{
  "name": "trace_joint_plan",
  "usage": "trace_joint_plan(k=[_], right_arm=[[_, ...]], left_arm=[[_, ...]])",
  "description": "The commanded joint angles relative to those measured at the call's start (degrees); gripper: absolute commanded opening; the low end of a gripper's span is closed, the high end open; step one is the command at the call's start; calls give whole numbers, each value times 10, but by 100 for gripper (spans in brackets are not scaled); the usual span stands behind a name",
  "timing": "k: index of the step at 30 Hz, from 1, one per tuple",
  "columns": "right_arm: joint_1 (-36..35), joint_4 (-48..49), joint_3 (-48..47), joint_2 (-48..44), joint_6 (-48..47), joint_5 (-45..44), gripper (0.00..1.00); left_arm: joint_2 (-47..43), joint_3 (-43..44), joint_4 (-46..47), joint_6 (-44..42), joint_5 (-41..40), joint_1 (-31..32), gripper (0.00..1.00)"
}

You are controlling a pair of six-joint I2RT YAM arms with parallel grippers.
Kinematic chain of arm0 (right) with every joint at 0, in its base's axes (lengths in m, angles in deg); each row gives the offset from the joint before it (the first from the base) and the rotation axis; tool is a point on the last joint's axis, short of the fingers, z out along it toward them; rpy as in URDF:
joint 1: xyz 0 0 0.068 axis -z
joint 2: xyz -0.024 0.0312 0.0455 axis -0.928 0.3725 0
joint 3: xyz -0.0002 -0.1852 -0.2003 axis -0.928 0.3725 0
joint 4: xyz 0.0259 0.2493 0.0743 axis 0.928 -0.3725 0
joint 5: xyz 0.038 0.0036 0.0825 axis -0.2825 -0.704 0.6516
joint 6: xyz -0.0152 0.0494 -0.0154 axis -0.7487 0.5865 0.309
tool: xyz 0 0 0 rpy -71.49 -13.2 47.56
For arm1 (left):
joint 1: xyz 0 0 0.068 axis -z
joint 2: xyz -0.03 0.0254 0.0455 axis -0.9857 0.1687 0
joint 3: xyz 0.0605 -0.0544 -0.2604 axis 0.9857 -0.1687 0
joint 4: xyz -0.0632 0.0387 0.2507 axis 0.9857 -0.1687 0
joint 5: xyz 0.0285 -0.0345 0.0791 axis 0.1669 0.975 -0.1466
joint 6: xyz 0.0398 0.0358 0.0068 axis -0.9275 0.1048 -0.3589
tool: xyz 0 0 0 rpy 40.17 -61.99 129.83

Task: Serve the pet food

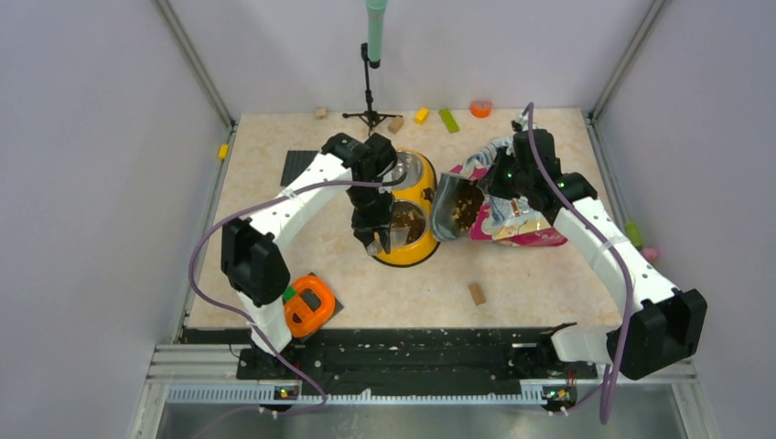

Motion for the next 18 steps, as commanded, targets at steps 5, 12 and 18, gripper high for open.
trace_joint_plan(k=[5,12,18], right_arm=[[4,80,-18,-27,0,29,0],[5,69,-37,-23,-11,21,0],[7,57,-50,-22,-20,9,0]], left_arm=[[10,44,-46,-5,-52,-2,0],[-35,21,13,-53,-85,10,0],[-117,-47,105,-109,-160,65,0]])
